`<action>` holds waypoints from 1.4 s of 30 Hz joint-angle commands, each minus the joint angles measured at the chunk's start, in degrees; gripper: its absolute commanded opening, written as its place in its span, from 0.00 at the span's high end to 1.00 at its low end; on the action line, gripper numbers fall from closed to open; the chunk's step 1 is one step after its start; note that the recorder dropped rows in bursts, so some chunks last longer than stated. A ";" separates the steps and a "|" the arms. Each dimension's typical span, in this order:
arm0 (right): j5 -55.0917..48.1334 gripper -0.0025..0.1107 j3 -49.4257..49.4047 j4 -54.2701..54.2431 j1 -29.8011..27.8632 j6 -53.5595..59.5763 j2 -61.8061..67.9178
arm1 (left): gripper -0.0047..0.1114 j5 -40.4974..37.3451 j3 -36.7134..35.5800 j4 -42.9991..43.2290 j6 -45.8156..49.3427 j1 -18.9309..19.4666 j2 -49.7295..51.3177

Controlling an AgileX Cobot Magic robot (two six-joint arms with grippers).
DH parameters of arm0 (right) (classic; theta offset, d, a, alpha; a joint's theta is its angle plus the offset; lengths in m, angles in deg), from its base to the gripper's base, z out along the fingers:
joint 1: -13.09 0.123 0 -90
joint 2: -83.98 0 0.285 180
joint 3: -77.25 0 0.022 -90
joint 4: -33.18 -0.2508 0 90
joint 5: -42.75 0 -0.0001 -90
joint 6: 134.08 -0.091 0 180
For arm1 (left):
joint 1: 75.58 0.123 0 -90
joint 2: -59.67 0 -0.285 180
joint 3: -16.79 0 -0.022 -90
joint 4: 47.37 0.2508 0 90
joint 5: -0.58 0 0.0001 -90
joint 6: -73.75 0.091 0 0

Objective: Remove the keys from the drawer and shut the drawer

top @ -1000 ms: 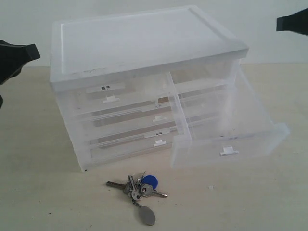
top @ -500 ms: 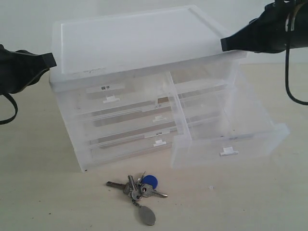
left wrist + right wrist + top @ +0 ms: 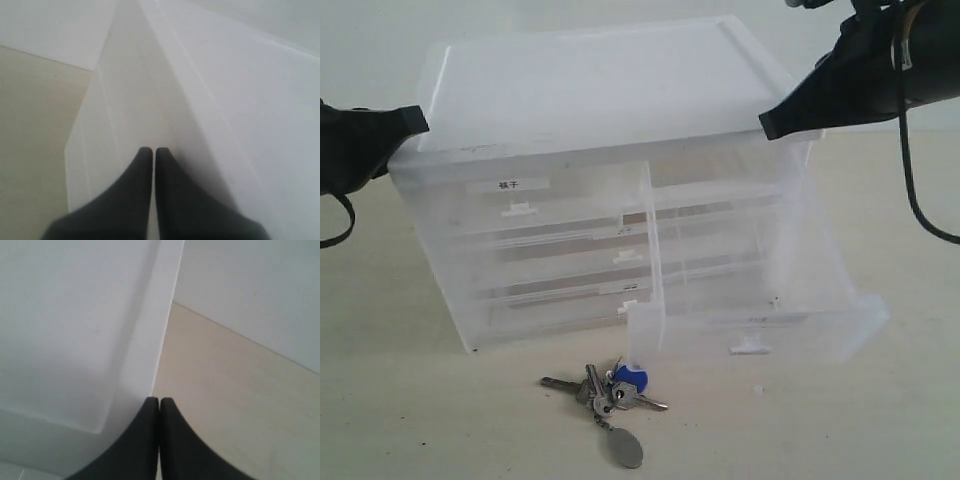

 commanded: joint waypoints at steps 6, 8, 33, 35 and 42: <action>2.97 0.97 -0.89 -6.64 10.24 -0.83 0.80 | 0.92 9.04 3.74 10.55 -5.36 -2.10 0.02; 2.56 0.97 -0.89 -6.64 10.24 -0.75 0.80 | 0.92 9.02 3.74 10.80 -5.63 -2.10 0.02; -15.29 0.97 -0.26 14.63 -0.96 -12.23 -14.44 | 0.92 8.87 -1.15 7.43 -1.06 2.60 -15.80; -14.16 0.97 -0.77 3.25 -11.78 -4.86 -10.07 | 0.92 8.95 -3.51 6.88 -1.06 2.60 -18.28; -7.12 0.97 -0.77 -31.43 -13.64 22.67 -5.00 | 0.92 8.84 -5.21 6.73 -0.14 2.60 -19.53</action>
